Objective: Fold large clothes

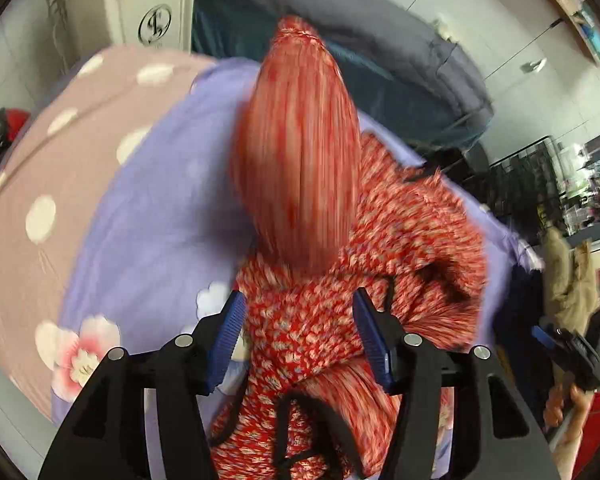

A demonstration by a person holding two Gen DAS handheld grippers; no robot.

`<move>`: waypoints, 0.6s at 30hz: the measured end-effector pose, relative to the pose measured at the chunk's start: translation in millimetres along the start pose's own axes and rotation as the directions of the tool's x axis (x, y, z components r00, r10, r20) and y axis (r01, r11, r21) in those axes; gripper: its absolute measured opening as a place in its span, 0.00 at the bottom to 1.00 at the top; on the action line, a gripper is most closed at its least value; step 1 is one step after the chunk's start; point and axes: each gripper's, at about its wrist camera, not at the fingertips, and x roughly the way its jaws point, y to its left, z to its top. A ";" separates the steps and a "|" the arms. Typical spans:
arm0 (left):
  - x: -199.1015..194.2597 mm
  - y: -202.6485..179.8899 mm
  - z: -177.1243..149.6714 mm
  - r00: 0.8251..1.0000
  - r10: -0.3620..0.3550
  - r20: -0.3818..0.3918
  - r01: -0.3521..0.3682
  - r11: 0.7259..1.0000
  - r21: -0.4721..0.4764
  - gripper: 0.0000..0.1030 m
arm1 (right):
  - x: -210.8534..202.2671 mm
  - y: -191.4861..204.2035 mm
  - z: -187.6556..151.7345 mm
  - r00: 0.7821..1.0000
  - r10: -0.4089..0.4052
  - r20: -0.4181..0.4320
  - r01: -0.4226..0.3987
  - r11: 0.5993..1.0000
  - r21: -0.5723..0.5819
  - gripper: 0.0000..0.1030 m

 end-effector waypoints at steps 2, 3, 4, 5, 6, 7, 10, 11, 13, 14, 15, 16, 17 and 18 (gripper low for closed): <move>17.6 -1.5 -18.9 0.999 0.036 -0.029 -0.036 0.999 0.000 0.65 | 13.2 13.2 -18.9 0.999 -0.004 -0.050 0.000 0.997 -0.082 0.65; 21.8 3.4 -23.4 0.998 0.053 -0.037 -0.053 0.999 0.001 0.67 | 22.2 19.8 -33.2 0.996 -0.034 -0.086 0.024 0.993 -0.116 0.65; 22.3 7.8 -28.3 0.997 0.059 -0.046 -0.060 0.998 -0.006 0.69 | 27.1 21.0 -39.1 0.993 -0.034 -0.113 0.021 0.994 -0.112 0.65; 23.3 12.6 -36.6 0.997 0.050 -0.057 -0.052 0.998 -0.024 0.71 | 33.3 20.1 -50.8 0.988 0.005 -0.152 -0.018 0.997 -0.081 0.66; 22.8 22.9 -41.4 0.997 0.052 -0.060 -0.054 0.998 -0.036 0.75 | 39.3 16.2 -58.1 0.982 0.044 -0.184 -0.054 0.997 -0.049 0.66; 20.6 32.9 -48.6 0.996 0.070 -0.059 -0.073 0.996 -0.046 0.79 | 50.2 16.7 -66.5 0.967 0.082 -0.243 -0.086 0.996 -0.005 0.67; 21.0 51.7 -60.8 0.993 0.097 -0.059 -0.101 0.993 -0.056 0.81 | 77.4 19.5 -85.5 0.944 -0.002 -0.331 0.012 0.999 0.030 0.67; 18.6 58.1 -70.1 0.993 0.100 -0.060 -0.104 0.993 -0.064 0.82 | 83.1 16.2 -89.8 0.942 -0.026 -0.335 0.041 0.998 0.038 0.67; 14.9 67.8 -84.8 0.991 0.127 -0.050 -0.130 0.989 -0.065 0.86 | 89.5 9.1 -91.7 0.940 -0.044 -0.338 0.066 0.996 0.053 0.67; 12.3 74.4 -95.9 0.989 0.137 -0.048 -0.140 0.988 -0.069 0.87 | 90.6 1.6 -91.0 0.940 -0.044 -0.337 0.068 0.996 0.059 0.67; 12.9 79.9 -104.5 0.990 0.131 -0.051 -0.135 0.988 -0.077 0.87 | 90.6 -1.1 -93.7 0.941 -0.046 -0.336 0.070 0.996 0.062 0.67; 12.0 86.4 -114.9 0.991 0.117 -0.057 -0.122 0.988 -0.093 0.88 | 91.0 -8.9 -96.7 0.941 -0.048 -0.336 0.075 0.995 0.068 0.67; 16.2 89.6 -120.4 0.992 0.112 -0.060 -0.118 0.988 -0.102 0.88 | 92.9 -15.5 -100.5 0.943 -0.046 -0.331 0.076 0.994 0.078 0.67; 19.8 95.3 -131.4 0.992 0.109 -0.066 -0.116 0.987 -0.112 0.88 | 89.1 -32.5 -102.1 0.951 -0.020 -0.307 0.059 0.991 0.117 0.67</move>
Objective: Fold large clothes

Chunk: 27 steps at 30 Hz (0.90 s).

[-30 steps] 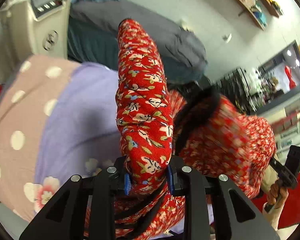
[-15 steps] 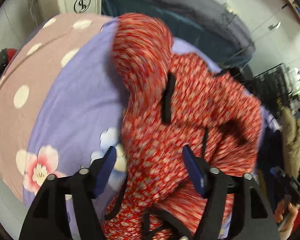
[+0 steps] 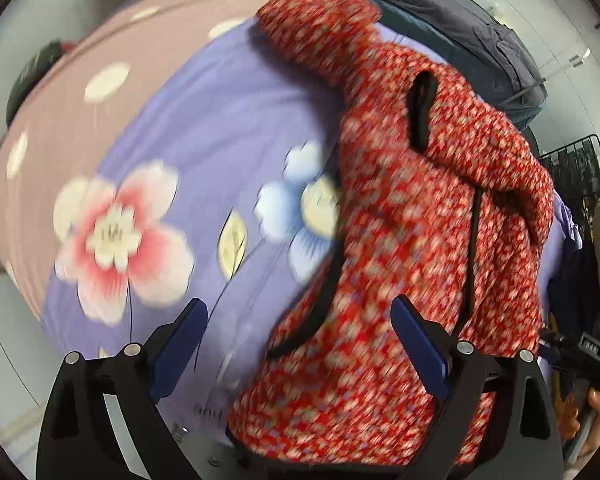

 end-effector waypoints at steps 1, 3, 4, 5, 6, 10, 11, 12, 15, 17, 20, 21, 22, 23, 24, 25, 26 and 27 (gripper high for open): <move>2.1 5.2 -6.5 1.000 -0.003 -0.004 0.003 1.000 -0.003 0.88 | -6.8 -10.4 -1.9 1.000 0.026 0.017 -0.026 0.999 0.022 0.67; 10.5 15.6 -19.7 1.000 -0.005 -0.015 0.005 1.000 -0.008 0.88 | -13.2 -41.9 -3.3 0.996 0.077 0.050 -0.080 0.995 0.065 0.68; 13.4 19.2 -24.6 1.000 -0.004 -0.017 0.004 1.000 -0.004 0.88 | -14.8 -56.6 -6.4 0.994 0.092 0.064 -0.097 0.993 0.074 0.75; 16.1 22.4 -29.3 1.000 -0.005 -0.015 0.005 1.000 0.004 0.88 | -15.3 -64.9 -9.7 0.992 0.101 0.072 -0.106 0.992 0.075 0.79; 22.5 26.1 -35.1 1.000 -0.002 -0.017 0.002 1.000 0.020 0.89 | -12.1 -79.4 -15.6 0.991 0.113 0.073 -0.118 0.990 0.073 0.79; 50.7 26.4 -49.8 0.997 0.000 -0.073 0.004 0.999 0.051 0.89 | 24.7 -99.4 -39.6 0.986 0.156 -0.053 -0.155 0.988 0.020 0.79; 54.0 23.6 -51.9 0.998 -0.004 -0.067 0.008 0.999 0.053 0.89 | 31.6 -97.6 -43.2 0.981 0.182 -0.067 -0.182 0.983 0.014 0.79; 57.5 19.0 -53.4 0.998 -0.015 -0.065 0.019 0.998 0.055 0.89 | 37.9 -95.6 -46.7 0.971 0.229 -0.070 -0.229 0.973 0.019 0.79; 72.3 1.1 -54.9 0.993 -0.060 -0.102 0.066 0.996 0.054 0.88 | 60.0 -83.1 -44.9 0.949 0.309 -0.062 -0.306 0.950 0.058 0.79; 83.3 -19.9 -56.4 0.981 -0.109 -0.160 0.124 0.989 0.083 0.85 | 65.3 -70.0 -41.8 0.956 0.289 -0.051 -0.287 0.957 0.042 0.80; 92.8 -52.2 -60.9 0.986 0.024 -0.163 0.011 0.977 0.212 0.86 | 69.9 -47.0 -37.3 0.936 0.347 -0.063 -0.348 0.937 -0.010 0.46; 95.4 -58.2 -62.4 0.985 0.057 -0.165 -0.015 0.970 0.243 0.86 | 70.5 -39.0 -36.5 0.942 0.329 -0.069 -0.331 0.943 -0.021 0.43; 95.3 -60.2 -62.7 0.984 0.072 -0.166 -0.028 0.967 0.254 0.84 | 69.9 -28.9 -35.6 0.949 0.308 -0.063 -0.312 0.948 -0.057 0.30; 93.5 -61.1 -62.2 0.983 0.072 -0.167 -0.027 0.966 0.256 0.82 | 65.1 -20.6 -35.7 0.956 0.286 -0.059 -0.291 0.952 -0.097 0.24; 88.3 -58.5 -60.8 0.984 0.062 -0.166 -0.019 0.968 0.251 0.76 | 57.1 -15.7 -36.6 0.962 0.269 -0.053 -0.273 0.954 -0.122 0.21; 84.7 -56.8 -59.8 0.984 0.056 -0.166 -0.014 0.969 0.246 0.71 | 44.9 -12.9 -37.3 0.964 0.264 -0.038 -0.267 0.954 -0.138 0.19; 80.2 -53.5 -58.8 0.985 0.047 -0.166 -0.006 0.971 0.239 0.69 | 40.7 -9.3 -38.5 0.965 0.261 -0.029 -0.262 0.954 -0.147 0.17; 73.0 -49.0 -57.1 0.986 0.029 -0.164 0.009 0.973 0.229 0.66 | 22.4 -12.5 -40.2 0.968 0.250 -0.011 -0.249 0.955 -0.163 0.17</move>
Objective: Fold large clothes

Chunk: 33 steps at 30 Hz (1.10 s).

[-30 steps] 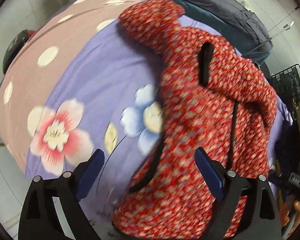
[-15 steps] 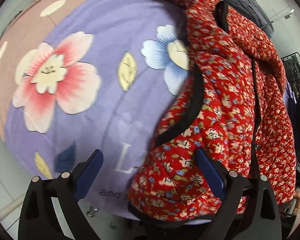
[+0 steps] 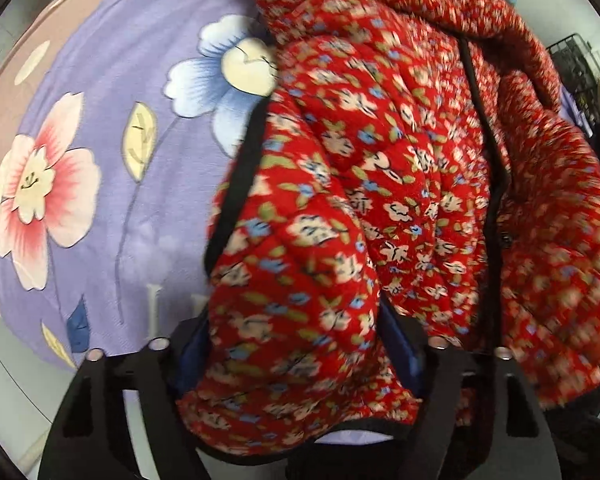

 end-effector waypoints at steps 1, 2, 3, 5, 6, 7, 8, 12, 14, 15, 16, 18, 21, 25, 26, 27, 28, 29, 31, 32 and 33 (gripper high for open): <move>-5.7 3.7 -1.2 1.000 -0.007 0.004 0.007 1.000 -0.002 0.65 | -14.4 3.3 -1.0 1.000 -0.013 0.014 0.013 1.000 -0.015 0.16; -12.3 6.1 -0.9 1.000 -0.015 0.009 0.015 1.000 -0.001 0.65 | -36.8 7.4 -2.1 0.998 -0.044 0.034 0.046 0.998 -0.045 0.16; -20.1 6.5 -0.4 1.000 -0.022 0.018 0.022 1.000 0.002 0.65 | -59.1 5.6 -7.0 0.996 -0.083 0.046 0.086 0.994 -0.072 0.16; -35.8 7.5 -0.7 0.998 -0.032 0.044 0.031 0.999 0.020 0.64 | -93.3 8.0 -11.4 0.975 -0.208 0.078 0.217 0.967 -0.137 0.16; -43.4 6.2 0.7 0.997 -0.044 0.061 0.042 0.999 0.032 0.66 | -114.5 7.2 -11.9 0.938 -0.329 0.110 0.345 0.919 -0.190 0.16; -49.5 6.6 1.3 0.996 -0.056 0.076 0.053 0.998 0.039 0.67 | -125.6 4.4 -13.7 0.906 -0.405 0.125 0.423 0.880 -0.218 0.16; -53.5 8.5 2.3 0.994 -0.059 0.090 0.055 0.998 0.042 0.69 | -131.1 -3.2 -12.7 0.882 -0.457 0.120 0.472 0.849 -0.237 0.16; -61.3 24.4 16.3 0.989 0.002 0.147 -0.007 0.999 0.033 0.80 | -111.7 -25.3 -0.4 0.813 -0.573 0.101 0.580 0.783 -0.225 0.12; -57.5 36.6 23.8 0.986 0.054 0.159 -0.057 0.998 0.013 0.83 | -101.6 -31.8 6.4 0.801 -0.593 0.080 0.597 0.784 -0.167 0.12; -54.4 42.5 28.3 0.985 0.057 0.161 -0.059 0.998 0.004 0.85 | -98.7 -26.1 11.9 0.813 -0.578 0.075 0.583 0.802 -0.131 0.13; -49.1 43.0 31.5 0.986 0.050 0.157 -0.050 0.999 -0.002 0.87 | -97.3 -24.7 13.3 0.832 -0.550 0.074 0.555 0.825 -0.107 0.22; -33.8 47.8 33.2 0.992 0.039 0.120 -0.038 0.999 -0.008 0.87 | -84.3 -12.5 12.5 0.849 -0.524 0.072 0.529 0.839 -0.125 0.68; -15.9 48.8 26.5 0.995 -0.044 0.085 0.045 0.999 -0.016 0.88 | -69.7 -4.5 1.3 0.847 -0.520 0.109 0.531 0.831 -0.163 0.80; 6.0 47.7 22.8 0.996 -0.078 0.049 0.082 0.994 -0.073 0.60 | -45.7 -16.8 -5.0 0.836 -0.548 0.032 0.547 0.829 -0.117 0.80; 6.9 45.4 22.0 0.994 -0.100 0.043 0.103 0.991 -0.087 0.57 | -38.1 -19.4 -7.4 0.839 -0.544 0.013 0.541 0.833 -0.116 0.80; 3.9 40.1 21.3 0.996 -0.066 0.055 0.071 0.994 -0.083 0.53 | -31.0 -19.6 -7.5 0.833 -0.553 0.005 0.549 0.826 -0.123 0.80; 1.1 33.6 20.7 0.997 -0.045 0.062 0.048 0.997 -0.052 0.43 | -22.0 -17.8 -9.2 0.810 -0.586 0.004 0.580 0.801 -0.153 0.80; -2.7 27.9 19.8 0.997 -0.027 0.067 0.028 0.999 -0.019 0.38 | -14.7 -15.0 -11.2 0.788 -0.615 0.005 0.605 0.773 -0.192 0.80; -18.3 22.6 17.9 0.996 -0.027 0.083 0.027 1.000 -0.002 0.27 | -1.1 -10.1 -15.7 0.743 -0.669 0.003 0.646 0.717 -0.261 0.80; -31.9 23.1 15.8 0.994 -0.045 0.100 0.047 0.999 -0.010 0.26 | 4.0 -7.9 -17.8 0.726 -0.687 0.007 0.660 0.695 -0.286 0.81; -46.4 24.4 13.0 0.992 -0.054 0.116 0.056 0.998 -0.013 0.26 | 8.1 -6.1 -19.8 0.711 -0.703 0.015 0.672 0.674 -0.308 0.82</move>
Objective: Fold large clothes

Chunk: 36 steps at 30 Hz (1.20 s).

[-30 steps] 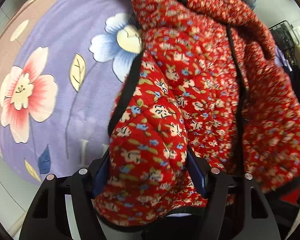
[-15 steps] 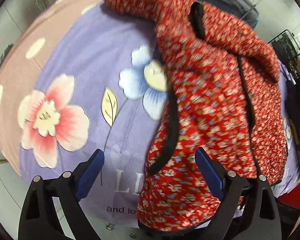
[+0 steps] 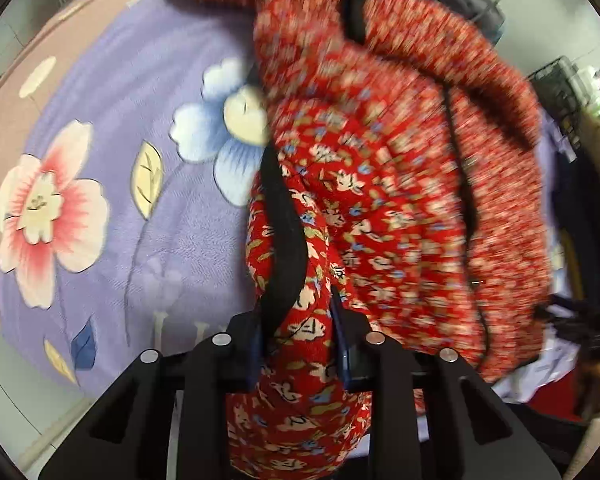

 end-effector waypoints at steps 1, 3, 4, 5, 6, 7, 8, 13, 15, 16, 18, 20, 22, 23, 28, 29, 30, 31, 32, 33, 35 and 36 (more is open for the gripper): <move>-14.9 0.4 -2.0 1.000 0.008 0.019 -0.008 1.000 0.007 0.26 | 1.2 3.9 -0.6 1.000 -0.020 0.005 0.021 1.000 -0.022 0.82; -36.4 3.9 -10.1 0.998 0.016 0.055 -0.017 1.000 0.021 0.26 | 3.7 7.9 -2.6 0.999 -0.048 0.013 0.048 0.998 -0.038 0.86; -41.7 6.8 -14.9 0.998 0.021 0.059 -0.022 1.000 0.021 0.26 | 6.4 8.8 -3.4 0.998 -0.064 0.009 0.064 0.998 -0.028 0.89; -40.1 6.6 -14.0 0.998 0.032 0.051 -0.033 0.999 0.020 0.26 | 9.1 9.3 -6.3 0.998 -0.068 0.005 0.068 0.997 -0.019 0.91; -31.4 10.2 -16.4 0.998 0.052 0.030 -0.052 0.999 0.012 0.26 | 12.0 8.5 -6.6 0.998 -0.071 -0.002 0.071 0.998 0.002 0.92; -18.6 9.6 -17.1 0.997 0.076 0.004 -0.076 0.997 -0.004 0.27 | 14.4 7.8 -5.5 0.997 -0.071 -0.009 0.071 0.997 0.012 0.94; -5.3 12.7 -15.8 0.994 0.102 -0.026 -0.103 0.994 -0.022 0.28 | 16.8 7.8 -3.6 0.997 -0.071 -0.018 0.072 0.997 0.023 0.94; 18.6 4.0 -8.4 0.973 0.230 -0.033 -0.231 0.971 -0.055 0.56 | 23.9 5.5 4.1 0.997 -0.062 -0.052 0.063 0.998 0.016 0.94; -2.8 1.2 -1.0 0.956 0.291 0.048 -0.288 0.956 -0.064 0.64 | 23.7 -0.4 9.1 0.998 -0.045 -0.051 0.046 0.998 0.031 0.94; -13.5 -0.7 3.1 0.941 0.327 0.088 -0.322 0.944 -0.064 0.70 | 18.9 -4.9 11.5 0.998 -0.033 -0.049 0.036 0.998 0.043 0.94; -35.7 -6.4 13.9 0.919 0.355 0.172 -0.352 0.935 -0.045 0.71 | 3.9 -22.6 19.4 1.000 -0.014 -0.006 0.014 0.998 0.069 0.94; -45.3 -13.8 27.4 0.916 0.341 0.209 -0.347 0.938 -0.009 0.72 | -18.4 -32.0 25.2 0.996 -0.006 0.094 -0.001 0.997 0.079 0.94; -47.2 -26.1 48.1 0.917 0.321 0.237 -0.337 0.941 0.029 0.72 | -31.6 -36.4 34.6 0.990 -0.006 0.140 -0.003 0.998 0.063 0.94; -44.9 -33.3 57.8 0.919 0.307 0.246 -0.327 0.944 0.044 0.72 | -34.7 -37.3 43.7 0.989 -0.001 0.151 -0.007 0.999 0.049 0.94; -10.2 -94.2 128.9 0.917 0.262 0.300 -0.318 0.936 0.154 0.78 | -37.6 -35.7 87.1 0.985 0.003 0.172 -0.007 1.000 0.020 0.94; -1.5 -103.9 143.0 0.920 0.252 0.301 -0.313 0.933 0.178 0.80 | -39.8 -34.5 96.8 0.981 0.019 0.195 -0.023 1.000 0.017 0.94; 4.6 -111.8 154.6 0.920 0.250 0.301 -0.315 0.929 0.193 0.80 | -39.9 -32.5 103.1 0.978 0.026 0.206 -0.029 0.999 0.016 0.94; 14.2 -118.8 167.0 0.920 0.253 0.299 -0.320 0.925 0.203 0.80 | -38.9 -30.4 111.0 0.978 0.026 0.209 -0.030 0.999 0.015 0.94; 23.5 -125.0 178.4 0.924 0.250 0.289 -0.317 0.924 0.216 0.80 | -37.4 -28.7 119.2 0.979 0.022 0.201 -0.025 1.000 0.015 0.94; 38.2 -132.2 193.0 0.935 0.241 0.261 -0.304 0.923 0.237 0.80 | -42.6 -31.9 119.5 0.980 0.025 0.198 -0.029 0.999 0.016 0.94; 59.8 -138.8 211.2 0.938 0.261 0.227 -0.314 0.918 0.241 0.80 | -45.7 -31.2 126.9 0.977 0.047 0.209 -0.052 0.999 0.017 0.94; 72.1 -141.5 221.3 0.942 0.266 0.205 -0.311 0.920 0.237 0.78 | -47.8 -29.6 129.6 0.975 0.052 0.214 -0.057 0.998 0.017 0.94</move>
